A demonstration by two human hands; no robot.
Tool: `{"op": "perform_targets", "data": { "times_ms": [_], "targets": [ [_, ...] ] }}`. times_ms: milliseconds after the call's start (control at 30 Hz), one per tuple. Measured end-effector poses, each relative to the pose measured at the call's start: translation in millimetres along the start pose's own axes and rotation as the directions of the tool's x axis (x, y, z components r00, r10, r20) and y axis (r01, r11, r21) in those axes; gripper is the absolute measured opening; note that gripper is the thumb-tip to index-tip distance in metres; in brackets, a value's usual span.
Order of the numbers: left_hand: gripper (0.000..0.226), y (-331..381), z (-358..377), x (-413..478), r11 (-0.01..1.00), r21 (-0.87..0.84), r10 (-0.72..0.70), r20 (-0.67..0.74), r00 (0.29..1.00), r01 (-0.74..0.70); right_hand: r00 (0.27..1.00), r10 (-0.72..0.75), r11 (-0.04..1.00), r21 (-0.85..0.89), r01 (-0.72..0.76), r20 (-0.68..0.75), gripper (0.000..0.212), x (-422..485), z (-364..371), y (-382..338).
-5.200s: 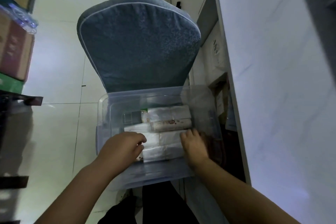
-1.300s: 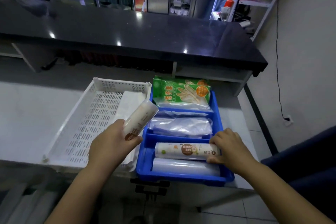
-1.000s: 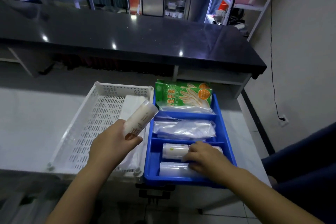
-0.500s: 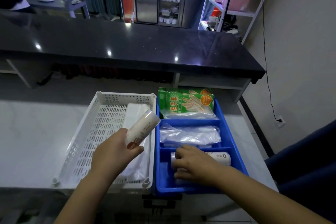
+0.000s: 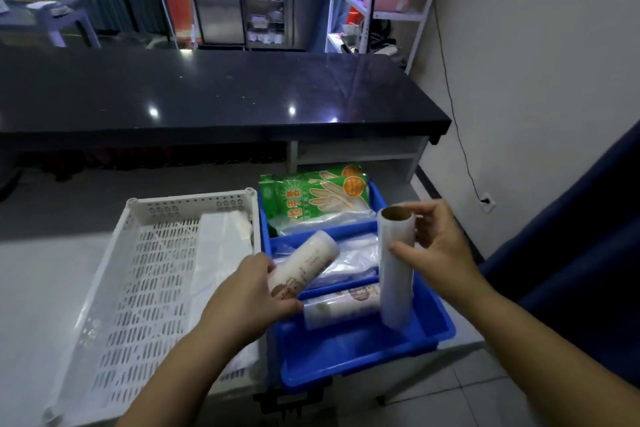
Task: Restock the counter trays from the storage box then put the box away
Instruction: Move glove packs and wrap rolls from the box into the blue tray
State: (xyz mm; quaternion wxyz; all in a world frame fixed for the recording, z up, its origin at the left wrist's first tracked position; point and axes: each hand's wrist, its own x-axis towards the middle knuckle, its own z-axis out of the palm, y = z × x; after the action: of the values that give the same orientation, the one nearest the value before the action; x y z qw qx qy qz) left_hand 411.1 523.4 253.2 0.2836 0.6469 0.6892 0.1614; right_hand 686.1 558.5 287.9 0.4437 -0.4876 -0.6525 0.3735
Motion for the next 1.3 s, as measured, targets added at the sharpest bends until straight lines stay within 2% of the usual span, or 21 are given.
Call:
{"op": "perform_targets", "data": {
  "times_ms": [100, 200, 267, 367, 600, 667, 800, 900, 967, 1033, 1167, 1300],
  "targets": [
    [0.052, 26, 21, 6, 0.974, 0.183, 0.118, 0.097, 0.988, -0.134, 0.980, -0.067, 0.998, 0.000, 0.068, -0.185, 0.055, 3, -18, -14],
    [0.049, 49, 55, 8, 0.902, 0.299, 0.264, 0.184, 0.947, -0.310, 0.950, -0.103, 0.995, -0.015, 0.103, -0.296, 0.057, -1, -27, -22],
    [0.048, 60, 77, 8, 0.854, 0.349, 0.325, 0.219, 0.920, -0.385, 0.942, -0.112, 0.994, -0.046, 0.103, -0.317, 0.058, -6, -30, -22],
    [0.051, 68, 99, 11, 0.826, 0.380, 0.346, 0.238, 0.907, -0.415, 0.939, -0.095, 0.994, -0.078, 0.074, -0.331, 0.058, -14, -35, -19],
    [0.044, 62, 111, 15, 0.813, 0.307, 0.432, 0.252, 0.866, -0.495, 0.943, -0.101, 0.990, -0.122, 0.065, -0.318, 0.057, -24, -38, -12],
    [0.043, 58, 110, 16, 0.786, 0.333, 0.470, 0.225, 0.853, -0.521, 0.944, -0.112, 0.988, -0.133, 0.074, -0.311, 0.057, -23, -37, -10],
    [0.051, 40, 100, 17, 0.781, 0.300, 0.504, 0.218, 0.836, -0.548, 0.955, -0.147, 0.980, -0.171, 0.105, -0.257, 0.060, -17, -29, -9],
    [0.058, 27, 87, 9, 0.693, 0.292, 0.557, 0.365, 0.747, -0.659, 0.967, -0.175, 0.968, -0.212, 0.135, -0.185, 0.063, -10, -13, -11],
    [0.053, 23, 80, 3, 0.634, 0.316, 0.588, 0.395, 0.706, -0.706, 0.971, -0.215, 0.945, -0.275, 0.179, -0.106, 0.061, -6, 1, -11],
    [0.041, 23, 76, -2, 0.598, 0.326, 0.635, 0.364, 0.681, -0.732, 0.966, -0.258, 0.910, -0.337, 0.241, -0.007, 0.061, -3, 17, -10],
    [0.035, 13, 71, -11, 0.612, 0.343, 0.632, 0.331, 0.701, -0.713, 0.951, -0.270, 0.864, -0.399, 0.308, 0.150, 0.058, -3, 44, -6],
    [0.042, 1, 63, -12, 0.625, 0.382, 0.612, 0.302, 0.731, -0.681, 0.939, -0.288, 0.857, -0.388, 0.341, 0.188, 0.058, 0, 55, -2]
  ]
}}
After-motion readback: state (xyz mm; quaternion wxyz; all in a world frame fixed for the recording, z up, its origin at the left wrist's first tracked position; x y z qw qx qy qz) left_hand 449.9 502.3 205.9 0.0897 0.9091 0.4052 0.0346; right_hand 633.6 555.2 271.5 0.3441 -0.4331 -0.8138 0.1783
